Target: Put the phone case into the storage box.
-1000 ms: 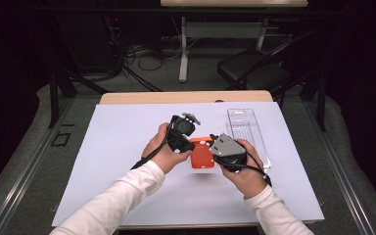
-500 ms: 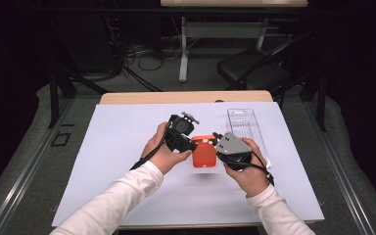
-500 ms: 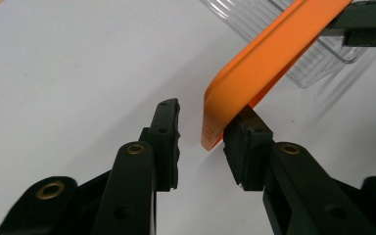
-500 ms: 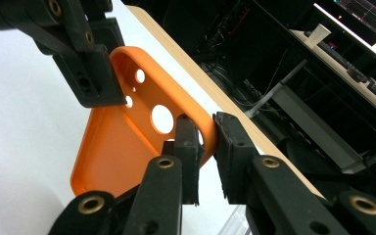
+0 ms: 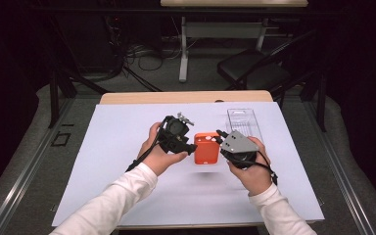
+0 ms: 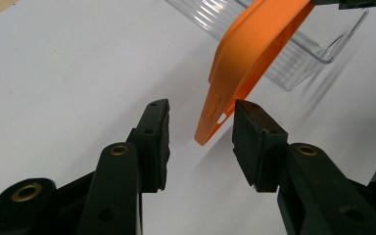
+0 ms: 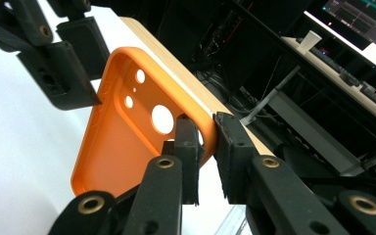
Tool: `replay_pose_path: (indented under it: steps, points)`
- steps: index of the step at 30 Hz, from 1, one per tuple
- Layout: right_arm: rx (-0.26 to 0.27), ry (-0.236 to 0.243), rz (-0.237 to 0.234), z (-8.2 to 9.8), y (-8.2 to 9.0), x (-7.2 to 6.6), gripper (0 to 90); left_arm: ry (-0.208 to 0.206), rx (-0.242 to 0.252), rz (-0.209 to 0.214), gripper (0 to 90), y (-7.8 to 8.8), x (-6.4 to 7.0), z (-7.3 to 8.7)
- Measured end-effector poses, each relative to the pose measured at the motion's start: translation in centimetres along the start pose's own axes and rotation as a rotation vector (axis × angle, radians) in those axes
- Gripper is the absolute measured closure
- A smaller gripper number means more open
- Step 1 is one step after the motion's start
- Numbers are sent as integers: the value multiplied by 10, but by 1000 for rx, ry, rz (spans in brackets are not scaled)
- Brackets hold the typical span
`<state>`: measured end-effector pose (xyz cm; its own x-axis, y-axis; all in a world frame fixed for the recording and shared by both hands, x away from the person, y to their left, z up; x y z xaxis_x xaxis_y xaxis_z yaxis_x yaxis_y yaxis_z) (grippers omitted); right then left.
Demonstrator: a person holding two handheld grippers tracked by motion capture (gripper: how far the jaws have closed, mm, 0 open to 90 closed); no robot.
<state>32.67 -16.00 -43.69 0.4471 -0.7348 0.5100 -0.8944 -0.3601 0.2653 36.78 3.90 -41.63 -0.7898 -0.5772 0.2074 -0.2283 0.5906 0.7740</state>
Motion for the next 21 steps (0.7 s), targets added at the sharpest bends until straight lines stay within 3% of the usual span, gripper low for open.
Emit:
replay_pose_path:
  steps: [4,7,12,17,21]
  points:
    - [14,4,5,0,1,2,805,-3,31,10,576,3,-3,4]
    - [25,-6,7,0,2,3,805,13,45,50,568,5,-6,7]
    - [42,-24,3,1,3,6,805,21,96,69,516,12,-11,11]
    - [58,-53,-15,3,3,8,805,-2,88,59,496,13,-13,15]
    - [64,-82,-58,5,2,12,805,-13,80,68,504,16,-12,17]
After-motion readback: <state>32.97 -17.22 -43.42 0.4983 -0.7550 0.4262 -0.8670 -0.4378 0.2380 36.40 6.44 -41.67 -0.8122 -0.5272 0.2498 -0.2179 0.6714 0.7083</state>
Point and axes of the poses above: each handheld gripper's, and its own axes: y roughly backward along the jaws, z roughly out of its underside, x roughly to its right, the point moved 1 cm from there along -y, roughly forward along the jaws, and after that the axes turned 9 degrees about z, right-handed, at the moved point
